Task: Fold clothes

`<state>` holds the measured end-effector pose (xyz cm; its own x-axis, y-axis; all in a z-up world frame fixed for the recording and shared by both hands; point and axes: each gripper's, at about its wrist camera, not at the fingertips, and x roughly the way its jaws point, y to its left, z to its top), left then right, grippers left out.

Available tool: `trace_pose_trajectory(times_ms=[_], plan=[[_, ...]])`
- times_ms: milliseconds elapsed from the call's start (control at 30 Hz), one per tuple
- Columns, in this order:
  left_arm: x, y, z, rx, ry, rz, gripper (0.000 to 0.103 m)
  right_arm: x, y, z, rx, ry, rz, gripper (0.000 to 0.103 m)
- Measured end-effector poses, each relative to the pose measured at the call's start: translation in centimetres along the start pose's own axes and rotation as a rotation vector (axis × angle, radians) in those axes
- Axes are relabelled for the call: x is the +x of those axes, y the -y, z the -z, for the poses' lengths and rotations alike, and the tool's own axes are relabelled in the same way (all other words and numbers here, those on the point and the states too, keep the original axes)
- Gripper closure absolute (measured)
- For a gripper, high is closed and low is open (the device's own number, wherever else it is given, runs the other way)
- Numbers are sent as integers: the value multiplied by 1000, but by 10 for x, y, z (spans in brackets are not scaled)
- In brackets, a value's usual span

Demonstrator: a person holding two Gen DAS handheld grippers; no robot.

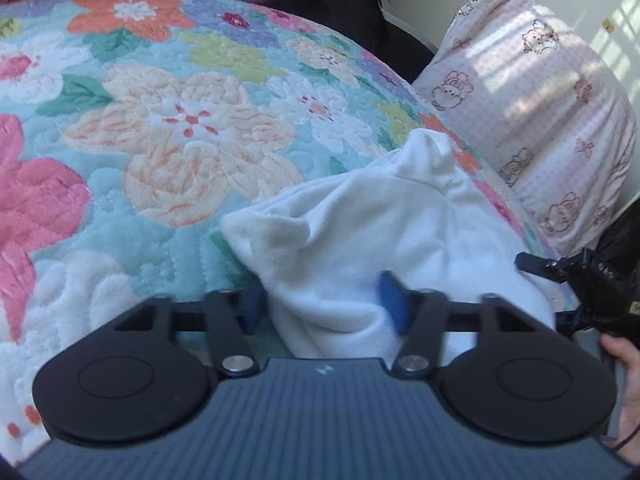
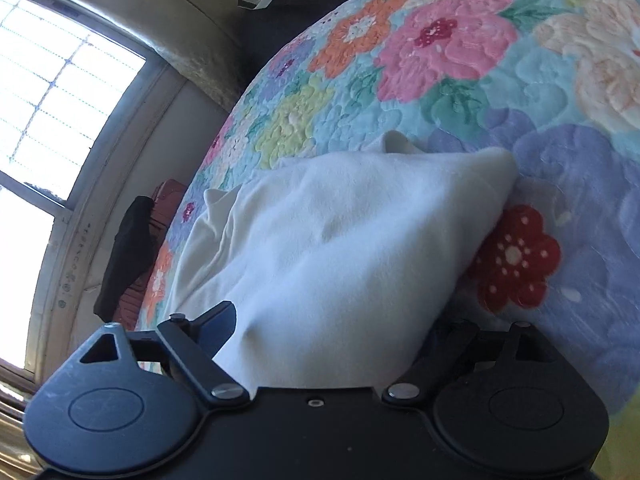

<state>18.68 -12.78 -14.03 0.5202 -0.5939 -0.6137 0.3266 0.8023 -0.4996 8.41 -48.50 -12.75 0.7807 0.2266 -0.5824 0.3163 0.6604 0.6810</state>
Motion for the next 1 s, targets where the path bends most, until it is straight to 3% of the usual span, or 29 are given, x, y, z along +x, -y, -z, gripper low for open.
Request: trace_pose_trajectory(times_ms=[67, 100, 133, 200, 367, 500, 700, 800, 1000], plan=[[-5, 6, 0, 35, 13, -5, 86, 3, -12, 2, -70, 24, 32, 30], [-9, 12, 0, 69, 28, -17, 86, 5, -18, 2, -106, 36, 48, 51], [-13, 17, 0, 104, 44, -29, 87, 4, -24, 3, -150, 49, 57, 64], [-19, 26, -1, 161, 70, -49, 87, -4, -39, 5, -254, 79, 77, 72], [-33, 39, -3, 237, 106, -69, 88, -32, -86, 18, -527, 170, 155, 76], [-49, 39, -8, 236, 123, -75, 88, -49, -123, 29, -682, 231, 175, 76], [-90, 38, -7, 301, 179, -147, 88, -62, -167, 43, -789, 226, 161, 77], [-108, 32, -19, 263, 223, -135, 88, -64, -191, 54, -873, 213, 151, 77], [-137, 20, -37, 240, 332, -183, 88, -58, -227, 66, -918, 252, 117, 77]])
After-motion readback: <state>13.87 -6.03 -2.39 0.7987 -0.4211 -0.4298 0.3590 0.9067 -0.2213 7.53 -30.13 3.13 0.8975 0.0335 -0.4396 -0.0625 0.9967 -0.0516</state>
